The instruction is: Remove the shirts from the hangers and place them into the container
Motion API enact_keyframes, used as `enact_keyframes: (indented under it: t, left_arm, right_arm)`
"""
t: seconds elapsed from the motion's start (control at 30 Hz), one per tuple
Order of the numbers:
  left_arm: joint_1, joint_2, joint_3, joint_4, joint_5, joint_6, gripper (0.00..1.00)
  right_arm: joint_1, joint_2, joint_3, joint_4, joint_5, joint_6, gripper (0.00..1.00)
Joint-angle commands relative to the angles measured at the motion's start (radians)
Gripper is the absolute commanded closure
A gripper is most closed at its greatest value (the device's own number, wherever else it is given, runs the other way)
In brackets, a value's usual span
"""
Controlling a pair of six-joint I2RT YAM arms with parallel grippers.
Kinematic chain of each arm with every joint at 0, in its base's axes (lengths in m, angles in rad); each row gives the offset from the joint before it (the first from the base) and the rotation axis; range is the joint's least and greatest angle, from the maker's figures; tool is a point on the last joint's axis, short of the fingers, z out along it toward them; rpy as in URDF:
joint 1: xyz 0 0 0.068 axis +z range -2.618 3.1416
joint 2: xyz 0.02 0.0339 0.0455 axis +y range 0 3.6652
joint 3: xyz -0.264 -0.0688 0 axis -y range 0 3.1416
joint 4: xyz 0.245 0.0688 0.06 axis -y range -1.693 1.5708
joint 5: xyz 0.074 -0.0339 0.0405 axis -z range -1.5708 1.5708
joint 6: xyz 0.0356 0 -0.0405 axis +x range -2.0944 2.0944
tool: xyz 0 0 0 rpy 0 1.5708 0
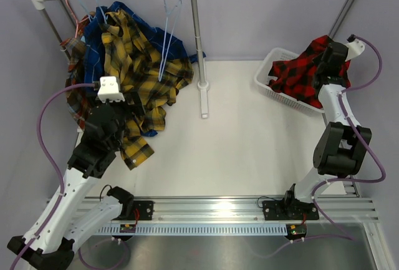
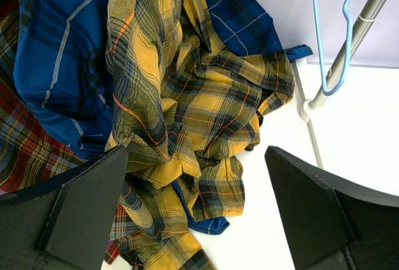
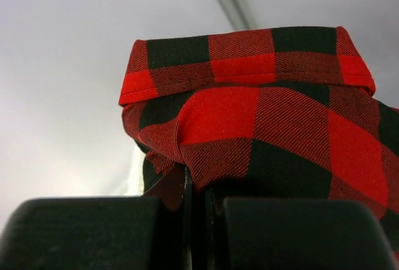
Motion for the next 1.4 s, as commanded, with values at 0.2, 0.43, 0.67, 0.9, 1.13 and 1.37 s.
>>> enact_keyframes:
  t: [0.2, 0.43, 0.67, 0.9, 1.13, 1.37]
  left_arm:
    - [0.005, -0.014, -0.008, 0.07, -0.008, -0.014, 0.01]
    - [0.005, -0.013, -0.006, 0.07, -0.001, -0.014, 0.01]
    - [0.005, -0.01, -0.008, 0.07, -0.005, -0.012, 0.01]
    - [0.005, -0.005, -0.008, 0.069, -0.002, -0.011, 0.01]
    - [0.005, -0.005, -0.008, 0.069, 0.002, -0.012, 0.01]
    - [0.005, -0.008, -0.006, 0.066, 0.002, -0.012, 0.01]
  right_arm:
    - [0.002, 0.108, 0.079, -0.086, -0.113, -0.021, 1.0]
    - [0.028, 0.255, 0.22, -0.331, -0.239, 0.022, 1.0]
    - [0.032, 0.45, 0.465, -0.603, -0.23, 0.069, 1.0]
    - [0.031, 0.584, 0.669, -0.822, -0.162, 0.088, 0.91]
    - [0.031, 0.604, 0.678, -0.864, -0.182, 0.074, 0.71]
    - [0.031, 0.444, 0.64, -0.779, -0.204, 0.006, 0.46]
